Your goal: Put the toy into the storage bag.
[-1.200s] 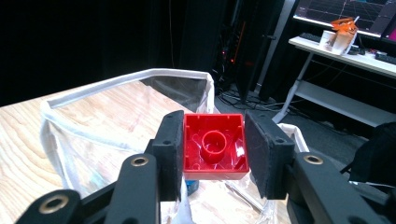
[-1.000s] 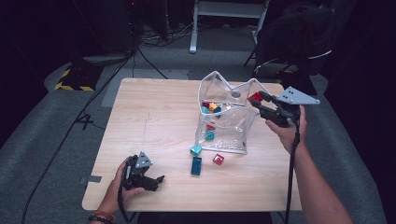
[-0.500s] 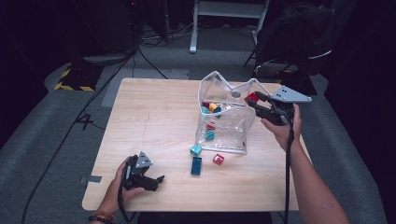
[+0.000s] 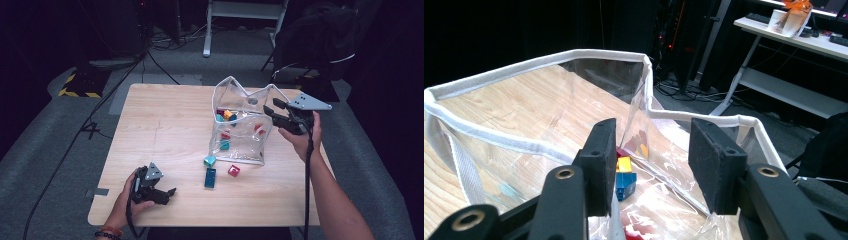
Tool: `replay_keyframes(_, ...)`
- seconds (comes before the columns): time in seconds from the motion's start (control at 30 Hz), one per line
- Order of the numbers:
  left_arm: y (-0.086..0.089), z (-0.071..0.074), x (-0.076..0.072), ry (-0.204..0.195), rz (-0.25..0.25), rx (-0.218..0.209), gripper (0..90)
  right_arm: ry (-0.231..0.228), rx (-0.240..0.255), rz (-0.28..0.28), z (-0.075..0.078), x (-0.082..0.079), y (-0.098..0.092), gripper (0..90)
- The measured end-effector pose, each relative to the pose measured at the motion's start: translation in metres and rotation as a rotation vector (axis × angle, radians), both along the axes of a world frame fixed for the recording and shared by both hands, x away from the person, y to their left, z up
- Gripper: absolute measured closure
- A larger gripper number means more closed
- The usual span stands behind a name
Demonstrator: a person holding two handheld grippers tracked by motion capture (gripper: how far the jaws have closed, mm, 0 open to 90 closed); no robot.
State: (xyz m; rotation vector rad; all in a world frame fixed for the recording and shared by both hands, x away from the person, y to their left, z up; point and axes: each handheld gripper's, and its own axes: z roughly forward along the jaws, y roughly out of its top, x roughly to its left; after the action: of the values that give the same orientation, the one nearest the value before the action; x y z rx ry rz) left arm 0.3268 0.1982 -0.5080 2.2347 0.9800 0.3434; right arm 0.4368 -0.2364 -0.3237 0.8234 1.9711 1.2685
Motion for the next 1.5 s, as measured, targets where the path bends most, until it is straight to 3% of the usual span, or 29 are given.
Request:
replay_keyframes(0.5, 0.0, 0.0, 0.0, -0.002, -0.001, 0.002, 4.1, -0.039, 0.002, 0.022, 0.012, -0.018, -0.002, 53.0)
replay_keyframes(0.97, 0.0, 0.0, 0.0, -0.001, -0.001, 0.002, 4.0, -0.068, -0.003, 0.106, 0.019, -0.058, -0.007, 50.6)
replay_keyframes(1.17, 0.0, 0.0, 0.0, -0.002, -0.001, 0.002, 4.0, -0.073, -0.016, 0.137, 0.015, -0.075, -0.008, 50.0)
replay_keyframes(1.5, 0.0, 0.0, 0.0, -0.001, -0.001, 0.002, 4.0, -0.039, -0.021, 0.166, -0.005, -0.085, -0.005, 48.9)
